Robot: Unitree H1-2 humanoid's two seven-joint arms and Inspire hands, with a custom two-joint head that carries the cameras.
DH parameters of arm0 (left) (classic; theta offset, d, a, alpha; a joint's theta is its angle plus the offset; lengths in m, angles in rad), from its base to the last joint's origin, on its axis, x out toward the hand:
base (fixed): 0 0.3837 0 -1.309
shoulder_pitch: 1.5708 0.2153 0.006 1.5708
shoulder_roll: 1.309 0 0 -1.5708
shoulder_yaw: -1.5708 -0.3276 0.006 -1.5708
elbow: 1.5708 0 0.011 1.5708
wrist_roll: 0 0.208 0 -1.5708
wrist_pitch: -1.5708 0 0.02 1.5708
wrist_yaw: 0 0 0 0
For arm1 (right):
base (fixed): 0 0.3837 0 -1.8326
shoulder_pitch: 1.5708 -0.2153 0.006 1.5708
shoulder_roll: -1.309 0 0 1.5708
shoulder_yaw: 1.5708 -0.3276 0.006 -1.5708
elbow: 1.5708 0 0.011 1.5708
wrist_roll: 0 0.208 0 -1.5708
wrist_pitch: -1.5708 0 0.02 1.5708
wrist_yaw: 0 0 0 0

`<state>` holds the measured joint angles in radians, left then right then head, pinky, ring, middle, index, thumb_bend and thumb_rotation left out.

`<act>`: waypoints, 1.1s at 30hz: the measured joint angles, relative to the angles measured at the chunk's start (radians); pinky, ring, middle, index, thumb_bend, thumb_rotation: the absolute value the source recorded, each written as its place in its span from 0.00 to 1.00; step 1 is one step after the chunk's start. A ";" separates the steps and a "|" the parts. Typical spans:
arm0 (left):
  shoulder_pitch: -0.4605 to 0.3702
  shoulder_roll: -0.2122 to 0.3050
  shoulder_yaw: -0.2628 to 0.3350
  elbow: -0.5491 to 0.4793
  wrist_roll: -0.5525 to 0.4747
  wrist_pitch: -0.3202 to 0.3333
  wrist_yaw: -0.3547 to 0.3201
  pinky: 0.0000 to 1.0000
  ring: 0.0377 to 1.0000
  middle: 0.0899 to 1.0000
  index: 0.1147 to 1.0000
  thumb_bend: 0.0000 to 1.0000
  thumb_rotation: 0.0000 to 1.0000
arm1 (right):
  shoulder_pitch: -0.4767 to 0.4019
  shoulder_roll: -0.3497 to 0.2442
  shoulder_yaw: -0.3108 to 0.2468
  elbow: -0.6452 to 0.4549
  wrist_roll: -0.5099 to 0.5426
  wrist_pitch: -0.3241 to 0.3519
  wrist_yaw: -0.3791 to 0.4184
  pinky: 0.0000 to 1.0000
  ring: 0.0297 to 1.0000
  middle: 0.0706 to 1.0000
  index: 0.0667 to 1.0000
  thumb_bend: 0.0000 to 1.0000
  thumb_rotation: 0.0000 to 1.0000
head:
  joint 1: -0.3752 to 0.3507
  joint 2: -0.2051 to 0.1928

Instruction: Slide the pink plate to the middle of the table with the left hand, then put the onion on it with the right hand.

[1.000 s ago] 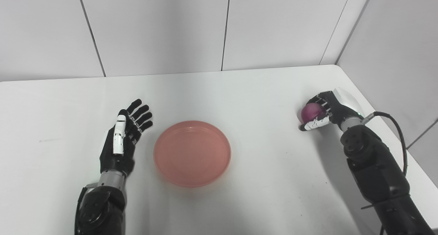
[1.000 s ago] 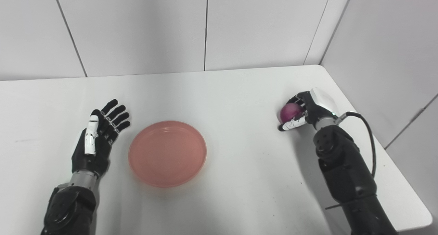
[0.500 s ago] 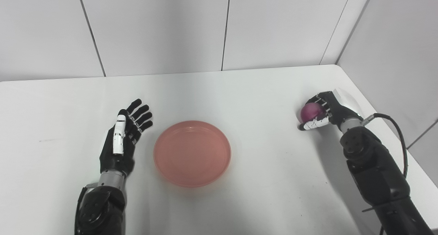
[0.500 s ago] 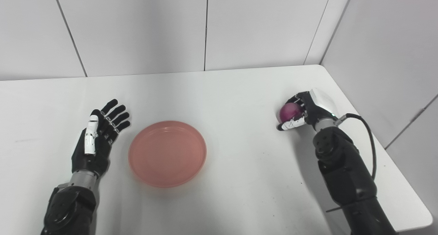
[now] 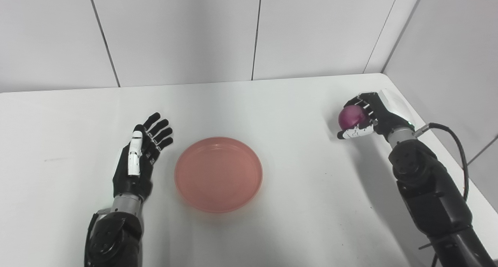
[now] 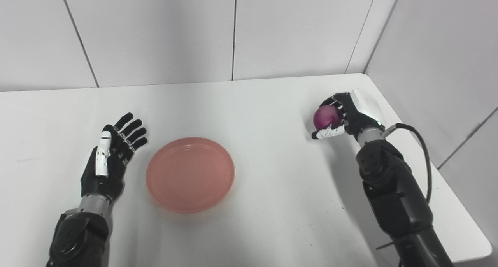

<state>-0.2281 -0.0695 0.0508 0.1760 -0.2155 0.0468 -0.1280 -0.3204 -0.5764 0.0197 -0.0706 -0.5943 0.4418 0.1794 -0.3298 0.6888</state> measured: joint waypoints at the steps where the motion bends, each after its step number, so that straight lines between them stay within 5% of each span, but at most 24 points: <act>1: 0.000 0.000 0.000 0.000 0.000 -0.001 0.000 0.81 0.81 0.81 0.78 0.40 1.00 | 0.000 0.000 0.000 -0.010 0.002 -0.003 0.000 0.47 0.49 0.52 0.45 0.52 0.13 | 0.005 -0.002; 33: 0.003 -0.016 -0.022 -0.011 0.006 0.005 0.034 0.79 0.80 0.80 0.78 0.39 1.00 | -0.078 0.119 0.145 -0.163 -0.067 -0.033 0.058 0.42 0.47 0.51 0.45 0.52 0.13 | 0.060 -0.005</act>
<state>-0.2250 -0.0859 0.0290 0.1653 -0.2091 0.0519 -0.0937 -0.3985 -0.4577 0.1650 -0.2338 -0.6614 0.4085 0.2372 -0.2700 0.6842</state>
